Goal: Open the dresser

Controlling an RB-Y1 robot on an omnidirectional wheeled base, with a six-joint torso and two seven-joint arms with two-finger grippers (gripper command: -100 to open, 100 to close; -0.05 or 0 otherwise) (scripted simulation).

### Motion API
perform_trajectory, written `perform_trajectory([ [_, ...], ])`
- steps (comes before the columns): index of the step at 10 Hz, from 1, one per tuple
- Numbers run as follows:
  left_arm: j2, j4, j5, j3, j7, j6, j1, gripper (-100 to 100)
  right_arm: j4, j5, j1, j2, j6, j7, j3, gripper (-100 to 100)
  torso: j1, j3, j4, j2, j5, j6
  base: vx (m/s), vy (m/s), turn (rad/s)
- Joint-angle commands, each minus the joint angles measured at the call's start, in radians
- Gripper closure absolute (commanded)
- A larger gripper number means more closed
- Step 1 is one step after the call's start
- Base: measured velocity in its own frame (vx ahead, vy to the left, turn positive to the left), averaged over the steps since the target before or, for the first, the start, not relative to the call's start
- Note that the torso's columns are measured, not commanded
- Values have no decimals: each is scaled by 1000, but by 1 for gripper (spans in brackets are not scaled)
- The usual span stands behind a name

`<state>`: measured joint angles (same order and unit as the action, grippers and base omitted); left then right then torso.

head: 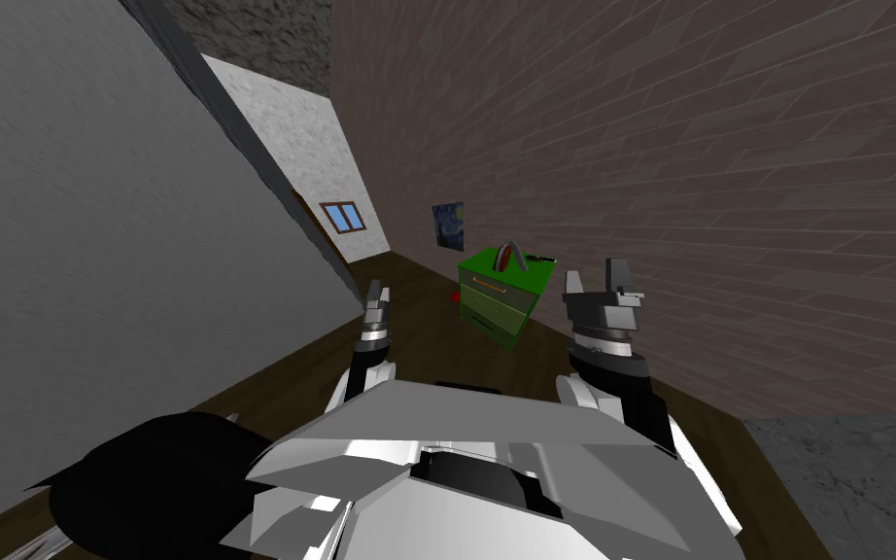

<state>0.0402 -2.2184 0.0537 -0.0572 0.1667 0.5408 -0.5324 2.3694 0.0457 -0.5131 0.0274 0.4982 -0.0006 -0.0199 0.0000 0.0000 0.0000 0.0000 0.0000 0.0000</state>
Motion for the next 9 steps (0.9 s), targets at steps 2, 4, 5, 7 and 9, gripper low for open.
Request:
perform_trajectory([
  [2, 0, 0, 0, 0, 0, 0, 0, 0, 0, 0, 0, 0, 0, 0, 0, 0, 0, -209, 105, 104, 0, 0, 0, 0, 0],
  [4, 0, 0, 0, 0, 0, 0, 0, 0, 0, 0, 0, 0, 0, 0, 0, 0, 0, -497, 249, 248, 0, 0, 0, 0, 0],
  [5, 0, 0, 0, 0, 0, 0, 0, 0, 0, 0, 0, 0, 0, 0, 0, 0, 0, -644, 322, 322, 0, 0, 0, 0, 0],
  [7, 0, 0, 0, 0, 0, 0, 0, 0, 0, 0, 0, 0, 0, 0, 0, 0, 0, -939, 470, 470, 0, 0, 0, 0, 0],
  [9, 0, 0, 0, 0, 0, 0, 0, 0, 0, 0, 0, 0, 0, 0, 0, 0, 0, -1234, 617, 618, 0, 0, 0, 0, 0],
])
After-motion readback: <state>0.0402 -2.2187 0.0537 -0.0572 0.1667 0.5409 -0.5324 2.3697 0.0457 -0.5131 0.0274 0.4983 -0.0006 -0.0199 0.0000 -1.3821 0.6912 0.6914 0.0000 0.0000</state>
